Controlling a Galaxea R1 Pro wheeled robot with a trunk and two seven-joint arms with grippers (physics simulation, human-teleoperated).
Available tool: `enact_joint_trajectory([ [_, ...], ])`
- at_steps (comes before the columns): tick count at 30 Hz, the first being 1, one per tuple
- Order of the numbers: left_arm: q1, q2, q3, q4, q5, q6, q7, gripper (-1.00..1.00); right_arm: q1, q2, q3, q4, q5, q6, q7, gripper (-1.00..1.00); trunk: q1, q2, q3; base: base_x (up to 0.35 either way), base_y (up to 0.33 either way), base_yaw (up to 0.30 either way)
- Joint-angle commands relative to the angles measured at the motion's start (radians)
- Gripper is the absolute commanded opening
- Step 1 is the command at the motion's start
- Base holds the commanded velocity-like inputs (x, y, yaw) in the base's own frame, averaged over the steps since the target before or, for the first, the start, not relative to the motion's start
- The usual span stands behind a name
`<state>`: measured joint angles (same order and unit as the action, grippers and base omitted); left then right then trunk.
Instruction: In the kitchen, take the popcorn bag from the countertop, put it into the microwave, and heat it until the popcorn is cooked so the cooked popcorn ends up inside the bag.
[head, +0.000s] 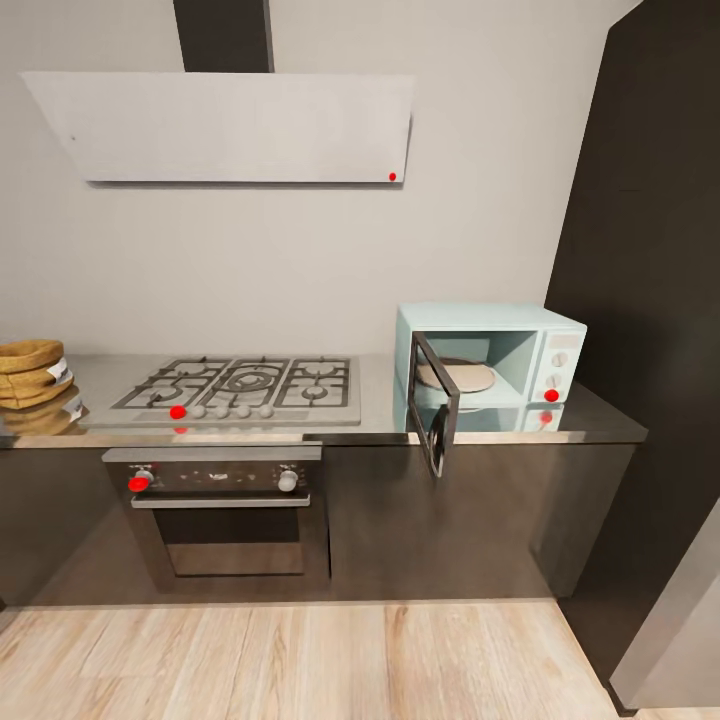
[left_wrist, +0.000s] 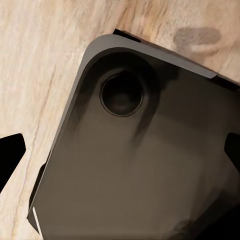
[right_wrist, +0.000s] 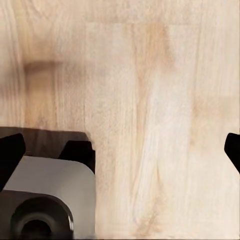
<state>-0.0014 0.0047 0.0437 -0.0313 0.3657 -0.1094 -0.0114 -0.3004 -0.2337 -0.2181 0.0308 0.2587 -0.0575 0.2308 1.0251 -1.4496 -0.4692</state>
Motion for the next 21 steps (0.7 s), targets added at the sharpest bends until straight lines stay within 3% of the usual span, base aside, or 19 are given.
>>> enact_joint_trajectory([
  [1, 0.0, 0.0, 0.004, 0.0, 0.002, -0.002, 0.0, 1.0, 0.014, 0.017, -0.01, 0.003, 0.009, -0.009, -0.03, 1.0, 0.0, 0.0, -0.001, 0.0, 0.0, 0.0],
  [4, 0.0, 0.0, 0.005, -0.001, 0.004, -0.002, 0.002, 1.0, 0.039, 0.077, -0.012, 0.003, 0.008, 0.004, -0.22, 1.0, 0.0, 0.0, -0.001, 0.0, 0.0, 0.0],
  [6, 0.0, 0.0, 0.006, 0.0, 0.005, -0.002, 0.003, 1.0, 0.041, 0.086, -0.012, 0.003, 0.008, 0.002, -0.276, 1.0, 0.0, 0.0, -0.001, 0.0, 0.0, 0.009],
  [17, 0.0, 0.0, 0.007, 0.0, 0.006, -0.003, 0.004, 1.0, 0.046, 0.094, -0.011, 0.003, 0.011, -0.008, -0.302, 1.0, 0.0, 0.0, -0.001, 0.0, 0.0, 0.241],
  [21, 0.0, 0.0, 0.007, 0.0, 0.007, -0.004, 0.004, 1.0, 0.046, 0.12, -0.01, 0.003, 0.017, -0.019, -0.301, 1.0, 0.0, 0.0, -0.001, 0.0, 0.0, 0.276],
])
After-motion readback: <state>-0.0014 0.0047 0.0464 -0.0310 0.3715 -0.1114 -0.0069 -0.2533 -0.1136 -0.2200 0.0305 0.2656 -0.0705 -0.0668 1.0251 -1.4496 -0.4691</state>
